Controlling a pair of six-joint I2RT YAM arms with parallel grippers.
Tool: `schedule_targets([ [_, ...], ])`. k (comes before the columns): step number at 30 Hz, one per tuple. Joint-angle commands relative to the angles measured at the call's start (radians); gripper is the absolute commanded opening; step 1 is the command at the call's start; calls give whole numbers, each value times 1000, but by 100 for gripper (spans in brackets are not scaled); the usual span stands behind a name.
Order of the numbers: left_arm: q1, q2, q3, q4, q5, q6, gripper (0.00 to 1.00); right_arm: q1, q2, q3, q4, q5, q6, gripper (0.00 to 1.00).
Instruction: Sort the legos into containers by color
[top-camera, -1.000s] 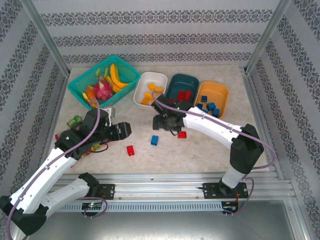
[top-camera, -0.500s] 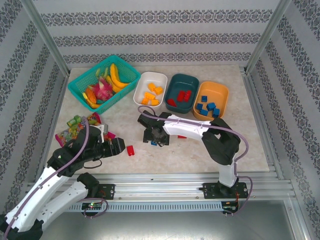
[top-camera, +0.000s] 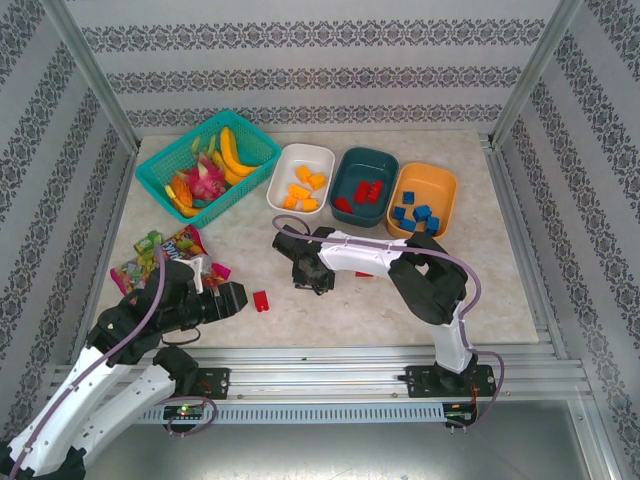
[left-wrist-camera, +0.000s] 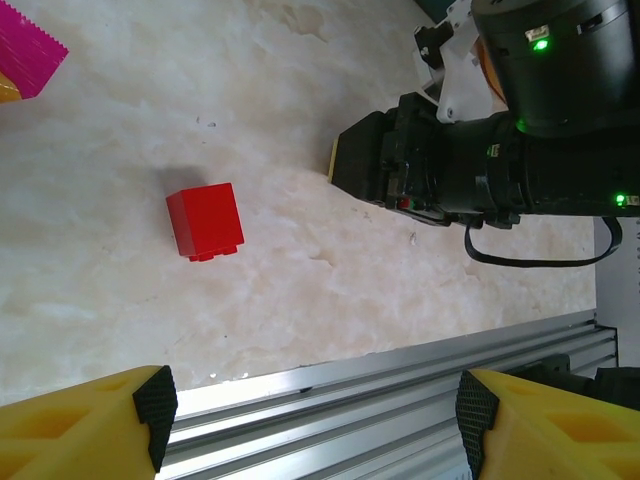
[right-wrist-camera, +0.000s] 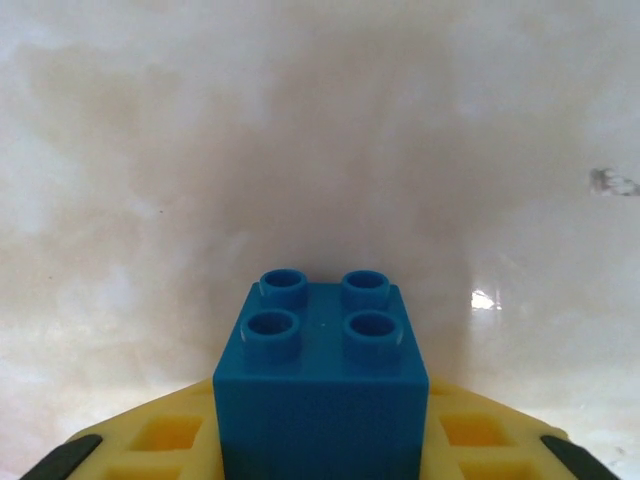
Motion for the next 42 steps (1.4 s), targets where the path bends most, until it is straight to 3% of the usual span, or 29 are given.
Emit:
schedule_targets([
  [1, -10, 39, 28, 52, 32, 6, 76, 4, -83, 47, -63, 81, -57, 21],
  [9, -10, 277, 159, 230, 79, 36, 77, -93, -299, 57, -173, 187, -203, 18],
  [15, -16, 542, 344, 372, 127, 85, 77, -285, -422, 42, -212, 188, -339, 18],
  [20, -42, 776, 509, 477, 152, 104, 77, -511, -441, 45, -201, 119, -439, 18],
  [26, -103, 1042, 722, 541, 156, 115, 77, -764, -303, 128, -165, 45, -502, 18],
  [29, -126, 1172, 834, 541, 163, 128, 77, -839, -179, 225, -179, 35, -520, 18],
  [42, -142, 1642, 1388, 460, 241, 130, 80, -945, 279, 614, -252, -9, -514, 21],
])
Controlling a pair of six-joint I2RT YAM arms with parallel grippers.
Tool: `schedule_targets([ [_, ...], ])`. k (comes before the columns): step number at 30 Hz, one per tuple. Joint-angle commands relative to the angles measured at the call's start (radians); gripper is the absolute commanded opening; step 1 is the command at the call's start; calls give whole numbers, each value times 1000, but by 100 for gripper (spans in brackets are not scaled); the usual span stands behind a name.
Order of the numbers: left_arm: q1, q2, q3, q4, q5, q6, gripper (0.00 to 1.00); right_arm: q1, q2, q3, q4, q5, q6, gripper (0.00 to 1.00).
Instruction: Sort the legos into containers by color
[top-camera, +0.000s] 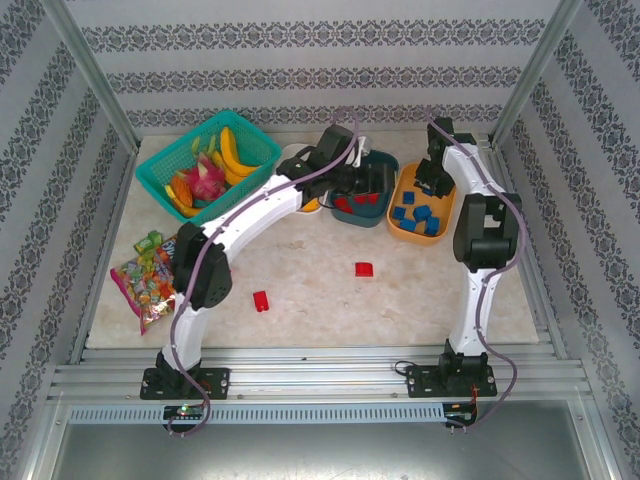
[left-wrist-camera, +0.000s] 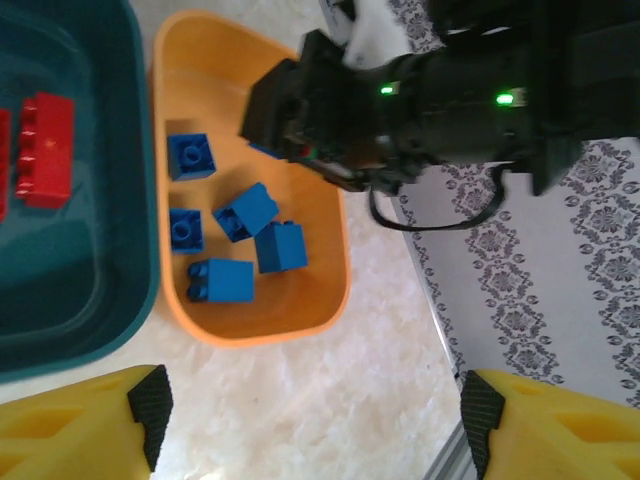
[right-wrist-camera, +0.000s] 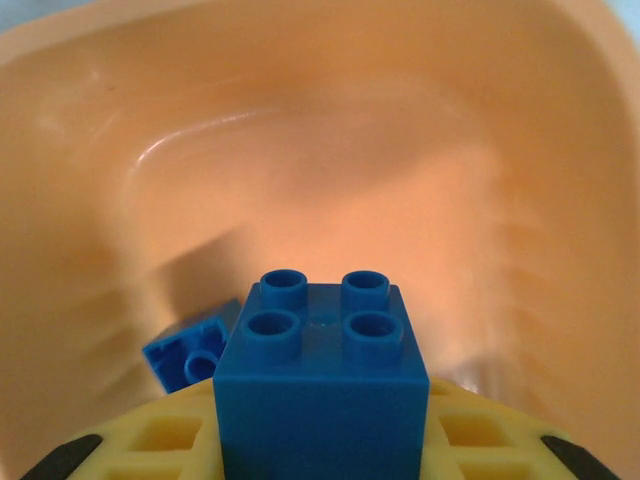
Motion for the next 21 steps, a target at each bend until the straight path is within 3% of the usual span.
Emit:
schedule_targets([
  [1, -12, 67, 106, -25, 44, 2, 80, -10, 64, 75, -58, -18, -8, 22],
  [11, -15, 105, 156, -70, 28, -1, 80, -21, 106, 109, -73, -43, -1, 50],
  [17, -16, 19, 116, -168, -31, 25, 80, -7, -55, 43, -31, -54, 5, 60],
  [21, -18, -140, -67, -209, -104, 22, 80, 37, -238, -67, 16, -50, 14, 60],
])
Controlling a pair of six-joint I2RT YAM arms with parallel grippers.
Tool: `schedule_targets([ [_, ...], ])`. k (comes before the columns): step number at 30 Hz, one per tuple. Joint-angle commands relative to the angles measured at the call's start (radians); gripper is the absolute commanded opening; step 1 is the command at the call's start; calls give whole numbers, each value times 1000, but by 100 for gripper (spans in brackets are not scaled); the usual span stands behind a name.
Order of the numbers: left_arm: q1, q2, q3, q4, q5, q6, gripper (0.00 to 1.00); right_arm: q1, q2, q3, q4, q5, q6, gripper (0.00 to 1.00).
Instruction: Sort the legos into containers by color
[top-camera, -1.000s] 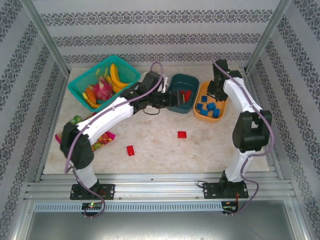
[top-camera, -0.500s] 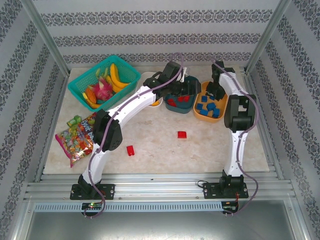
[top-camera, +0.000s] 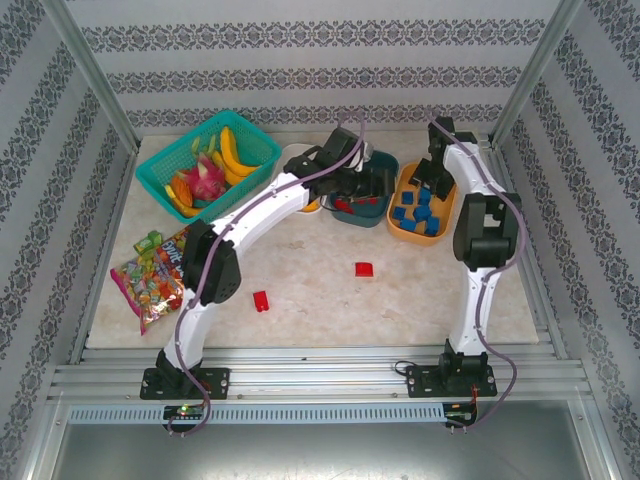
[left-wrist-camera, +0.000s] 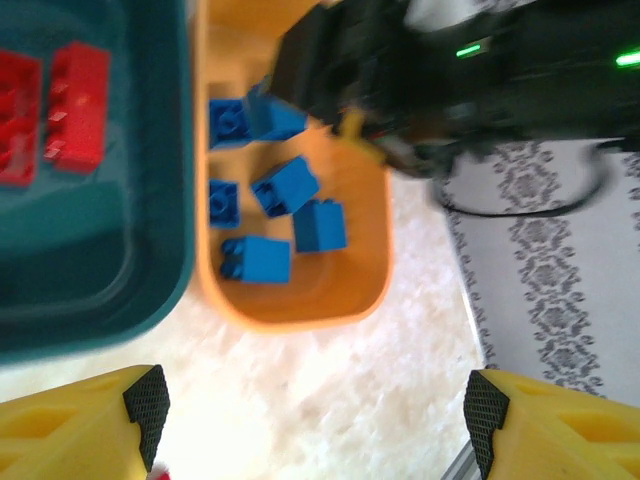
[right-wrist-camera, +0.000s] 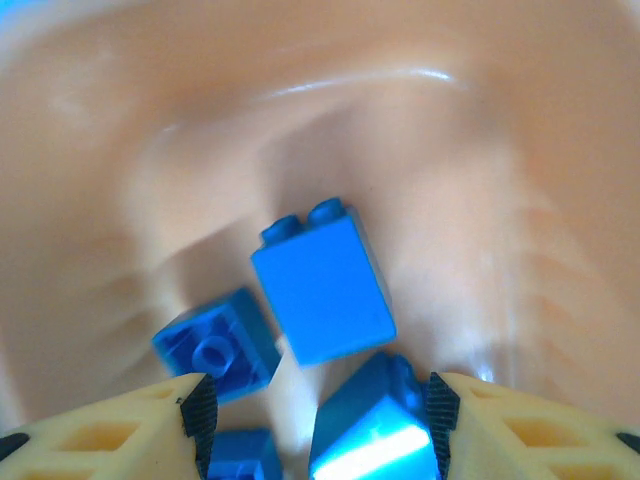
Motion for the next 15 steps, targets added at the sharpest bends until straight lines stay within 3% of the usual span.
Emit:
schedule_targets([
  [1, -16, -205, -142, -80, -81, 19, 80, 50, -221, -83, 43, -4, 12, 61],
  [7, -16, -503, -502, -169, -202, -17, 81, 224, -519, -355, 131, -26, 47, 65],
  [15, -16, -817, -876, -353, -357, -28, 81, 577, -859, -785, 417, -205, 71, 72],
])
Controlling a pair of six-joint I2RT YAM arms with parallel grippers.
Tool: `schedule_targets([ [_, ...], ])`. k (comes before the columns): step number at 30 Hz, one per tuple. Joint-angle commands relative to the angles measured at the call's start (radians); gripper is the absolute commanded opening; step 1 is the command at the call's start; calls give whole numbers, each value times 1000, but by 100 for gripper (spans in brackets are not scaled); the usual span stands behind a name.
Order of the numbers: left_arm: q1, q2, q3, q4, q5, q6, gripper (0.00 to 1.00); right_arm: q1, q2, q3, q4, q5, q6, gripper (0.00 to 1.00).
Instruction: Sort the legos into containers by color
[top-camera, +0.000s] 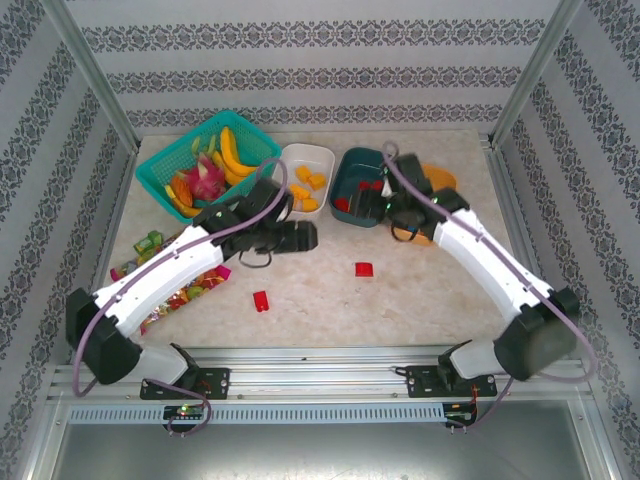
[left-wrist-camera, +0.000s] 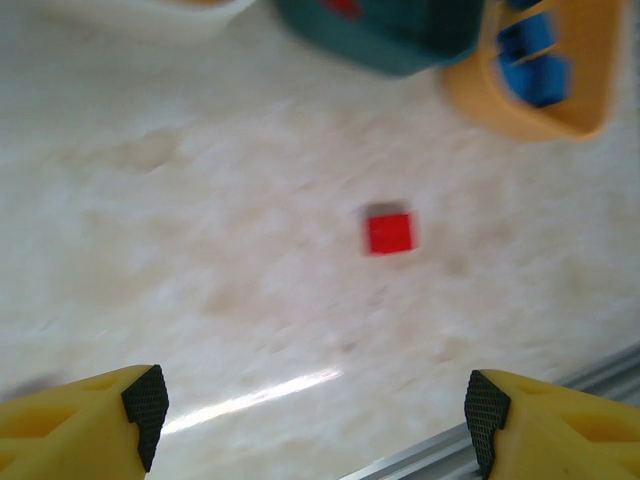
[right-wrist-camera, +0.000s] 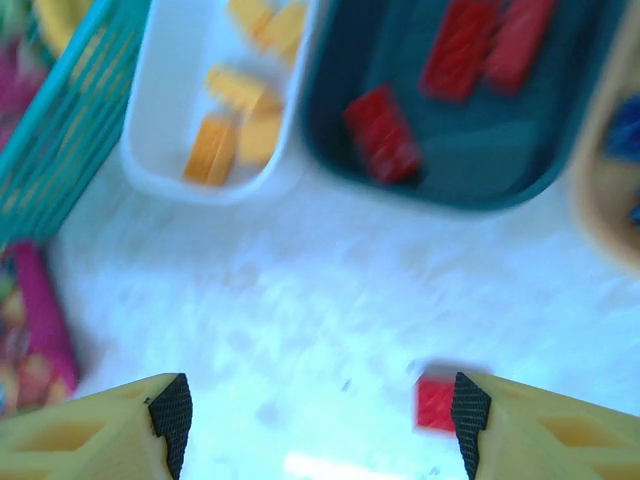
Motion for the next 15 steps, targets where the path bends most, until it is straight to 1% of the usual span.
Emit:
schedule_targets([
  [1, -16, -79, -118, -140, -95, -20, 81, 128, -92, -142, 147, -92, 25, 73],
  [3, -16, -112, -182, -167, -101, -37, 81, 203, -139, -240, 222, -153, 24, 76],
  [5, -16, -120, -235, -176, -103, -55, 82, 253, -162, -313, 282, -214, 29, 77],
  [7, -16, -115, -283, -172, -101, -78, 83, 291, -168, -373, 320, -249, 25, 78],
  [10, -13, -88, -343, -129, -89, -107, 87, 311, -154, -426, 350, -278, 12, 79],
  [15, -7, 11, -382, -37, -67, -120, 88, 311, -116, -425, 336, -279, -8, 78],
])
